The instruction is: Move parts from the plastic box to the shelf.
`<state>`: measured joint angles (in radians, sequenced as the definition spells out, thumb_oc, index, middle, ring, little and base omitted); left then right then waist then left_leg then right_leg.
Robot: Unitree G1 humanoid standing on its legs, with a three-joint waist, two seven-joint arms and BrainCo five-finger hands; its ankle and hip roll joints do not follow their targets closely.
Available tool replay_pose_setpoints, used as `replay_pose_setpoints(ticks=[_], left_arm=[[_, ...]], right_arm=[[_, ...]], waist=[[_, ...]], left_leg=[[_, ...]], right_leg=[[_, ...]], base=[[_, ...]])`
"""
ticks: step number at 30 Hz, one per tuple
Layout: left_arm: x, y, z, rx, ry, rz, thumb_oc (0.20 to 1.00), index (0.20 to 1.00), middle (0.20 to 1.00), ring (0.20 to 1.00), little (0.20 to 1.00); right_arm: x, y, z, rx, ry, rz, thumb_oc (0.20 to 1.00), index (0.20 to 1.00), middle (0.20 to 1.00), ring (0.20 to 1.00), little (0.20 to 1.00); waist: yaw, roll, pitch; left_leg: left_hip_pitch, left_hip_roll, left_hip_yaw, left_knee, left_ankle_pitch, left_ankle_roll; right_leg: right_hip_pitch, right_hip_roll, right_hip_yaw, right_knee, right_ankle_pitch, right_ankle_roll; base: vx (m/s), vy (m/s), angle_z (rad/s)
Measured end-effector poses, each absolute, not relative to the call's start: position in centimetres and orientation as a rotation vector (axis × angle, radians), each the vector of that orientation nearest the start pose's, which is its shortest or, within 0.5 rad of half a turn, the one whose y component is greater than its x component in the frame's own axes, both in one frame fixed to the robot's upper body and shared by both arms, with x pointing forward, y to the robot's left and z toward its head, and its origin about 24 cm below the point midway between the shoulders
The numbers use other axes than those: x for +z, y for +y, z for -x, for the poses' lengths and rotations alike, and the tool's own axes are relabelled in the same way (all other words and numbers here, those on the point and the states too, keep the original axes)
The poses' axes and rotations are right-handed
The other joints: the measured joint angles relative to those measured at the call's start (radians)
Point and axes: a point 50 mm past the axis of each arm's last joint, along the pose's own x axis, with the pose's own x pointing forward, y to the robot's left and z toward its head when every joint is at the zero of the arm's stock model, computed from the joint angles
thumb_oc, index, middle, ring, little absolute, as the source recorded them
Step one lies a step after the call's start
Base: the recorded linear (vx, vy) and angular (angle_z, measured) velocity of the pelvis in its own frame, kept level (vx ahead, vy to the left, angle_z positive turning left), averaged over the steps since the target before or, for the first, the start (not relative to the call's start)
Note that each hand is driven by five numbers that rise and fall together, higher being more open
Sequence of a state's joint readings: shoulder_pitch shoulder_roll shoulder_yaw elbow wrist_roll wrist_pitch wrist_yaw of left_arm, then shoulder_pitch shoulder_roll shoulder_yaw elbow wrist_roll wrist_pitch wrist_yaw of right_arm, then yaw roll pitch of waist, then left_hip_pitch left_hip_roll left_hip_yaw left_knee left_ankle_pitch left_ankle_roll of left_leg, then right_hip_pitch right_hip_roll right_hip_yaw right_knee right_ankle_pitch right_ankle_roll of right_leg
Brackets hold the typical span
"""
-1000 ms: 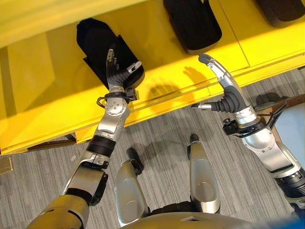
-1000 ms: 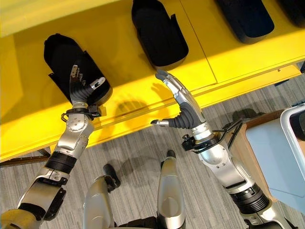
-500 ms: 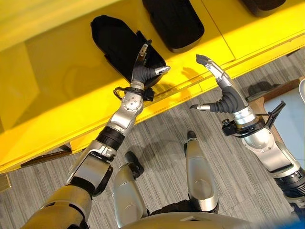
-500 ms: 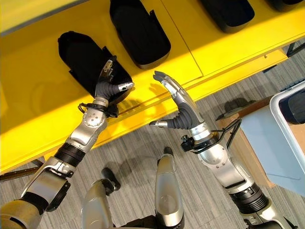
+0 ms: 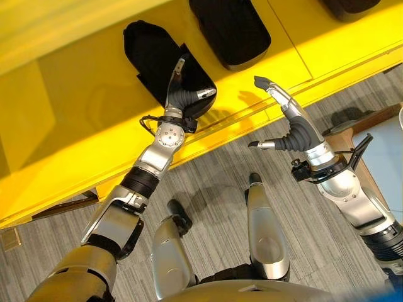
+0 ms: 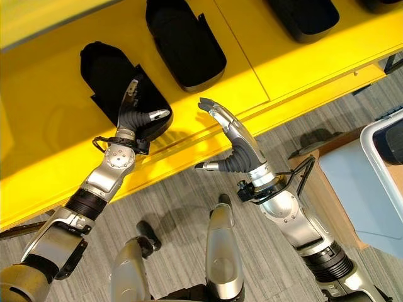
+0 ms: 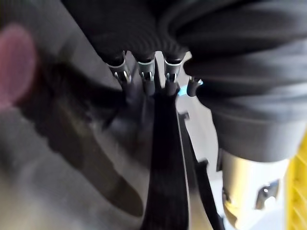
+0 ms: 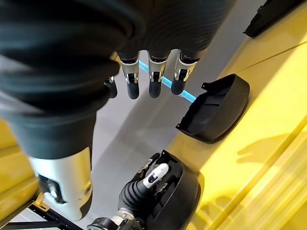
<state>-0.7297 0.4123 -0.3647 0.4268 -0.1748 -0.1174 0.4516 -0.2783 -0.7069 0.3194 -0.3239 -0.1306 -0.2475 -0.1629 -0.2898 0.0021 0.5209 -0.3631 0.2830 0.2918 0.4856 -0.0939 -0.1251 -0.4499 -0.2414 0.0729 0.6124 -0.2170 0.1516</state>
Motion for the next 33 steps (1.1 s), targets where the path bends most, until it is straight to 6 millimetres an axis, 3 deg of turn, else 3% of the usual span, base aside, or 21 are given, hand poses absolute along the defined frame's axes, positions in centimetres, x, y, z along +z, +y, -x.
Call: replay_pose_setpoints(ticks=[7, 11, 20, 33], left_arm=[[16.6, 18.5, -36.9, 0.259, -0.368, -0.386, 1.0, 1.0, 1.0, 1.0, 1.0], [16.6, 19.4, -37.1, 0.286, -0.353, -0.402, 1.0, 1.0, 1.0, 1.0, 1.0], [17.4, 19.3, -37.2, 0.284, -0.393, -0.388, 1.0, 1.0, 1.0, 1.0, 1.0], [18.2, 16.8, -37.0, 0.228, -0.453, -0.309, 1.0, 1.0, 1.0, 1.0, 1.0]], right_arm=[[18.6, -14.2, -25.1, 0.333, -0.787, 0.733, 1.0, 1.0, 1.0, 1.0, 1.0], [18.7, -14.5, -25.3, 0.321, -0.773, 0.757, 1.0, 1.0, 1.0, 1.0, 1.0], [18.9, -14.8, -25.4, 0.305, -0.769, 0.772, 1.0, 1.0, 1.0, 1.0, 1.0], [19.0, -14.9, -25.5, 0.284, -0.777, 0.771, 1.0, 1.0, 1.0, 1.0, 1.0]], waist=[[0.007, 0.007, 0.0], [0.006, 0.013, 0.0], [-0.004, 0.021, 0.003], [-0.003, 0.016, 0.005]], left_leg=[[0.009, -0.004, 0.0, -0.015, 0.013, -0.002], [0.01, -0.007, 0.0, -0.023, 0.018, -0.003], [0.01, -0.01, 0.002, -0.04, 0.03, -0.006], [0.007, -0.01, 0.002, -0.045, 0.031, -0.006]], right_leg=[[-0.002, -0.001, 0.0, 0.01, -0.004, -0.003], [-0.007, -0.003, 0.0, 0.015, -0.007, -0.002], [-0.018, -0.002, 0.0, 0.02, -0.007, -0.003], [-0.021, -0.001, 0.0, 0.019, -0.007, -0.003]], base=[[0.0, 0.0, 0.0], [0.01, 0.025, 0.0], [0.0, 0.0, 0.0], [0.0, -0.016, 0.0]])
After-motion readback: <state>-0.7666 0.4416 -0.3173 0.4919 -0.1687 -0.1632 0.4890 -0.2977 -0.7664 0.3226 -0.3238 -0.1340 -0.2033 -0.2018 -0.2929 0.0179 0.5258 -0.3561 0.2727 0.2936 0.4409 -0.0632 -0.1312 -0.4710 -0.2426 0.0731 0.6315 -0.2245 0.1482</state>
